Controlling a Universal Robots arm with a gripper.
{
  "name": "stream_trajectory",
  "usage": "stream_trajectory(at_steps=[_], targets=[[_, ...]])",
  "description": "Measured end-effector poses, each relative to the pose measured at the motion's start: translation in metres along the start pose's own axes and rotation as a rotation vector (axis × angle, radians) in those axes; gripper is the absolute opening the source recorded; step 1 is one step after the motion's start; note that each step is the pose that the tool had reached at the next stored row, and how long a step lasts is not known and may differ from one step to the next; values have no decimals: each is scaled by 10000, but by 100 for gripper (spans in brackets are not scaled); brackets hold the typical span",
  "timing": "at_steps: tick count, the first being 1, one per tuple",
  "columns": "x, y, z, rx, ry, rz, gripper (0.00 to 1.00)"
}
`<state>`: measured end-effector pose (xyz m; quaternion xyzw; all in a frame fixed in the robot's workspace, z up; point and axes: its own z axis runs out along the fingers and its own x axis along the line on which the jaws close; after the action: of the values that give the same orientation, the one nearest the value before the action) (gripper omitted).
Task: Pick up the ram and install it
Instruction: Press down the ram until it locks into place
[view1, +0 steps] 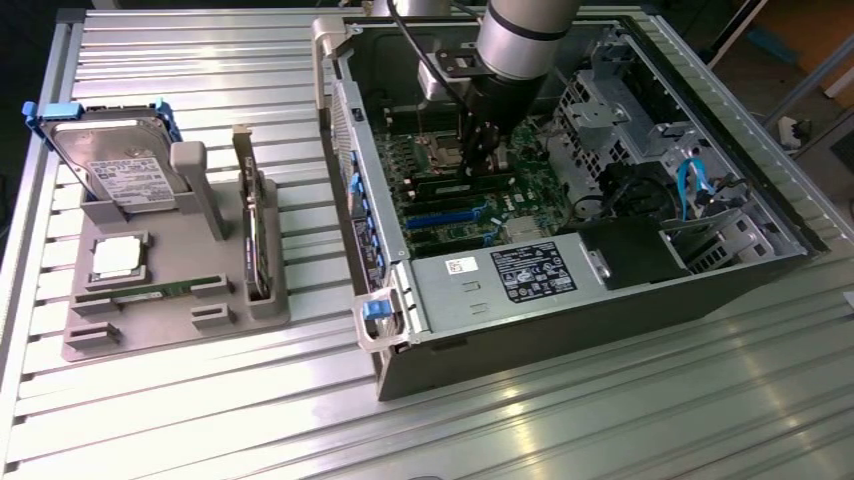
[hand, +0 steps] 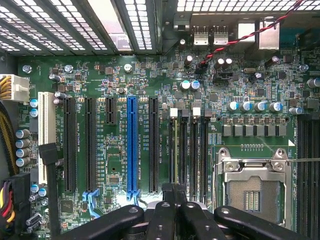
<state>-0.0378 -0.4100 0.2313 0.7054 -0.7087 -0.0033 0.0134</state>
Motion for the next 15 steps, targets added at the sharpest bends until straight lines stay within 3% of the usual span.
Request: stream_trajectory(at_steps=[15], targets=[[1,1,-43,0,4,0,11]])
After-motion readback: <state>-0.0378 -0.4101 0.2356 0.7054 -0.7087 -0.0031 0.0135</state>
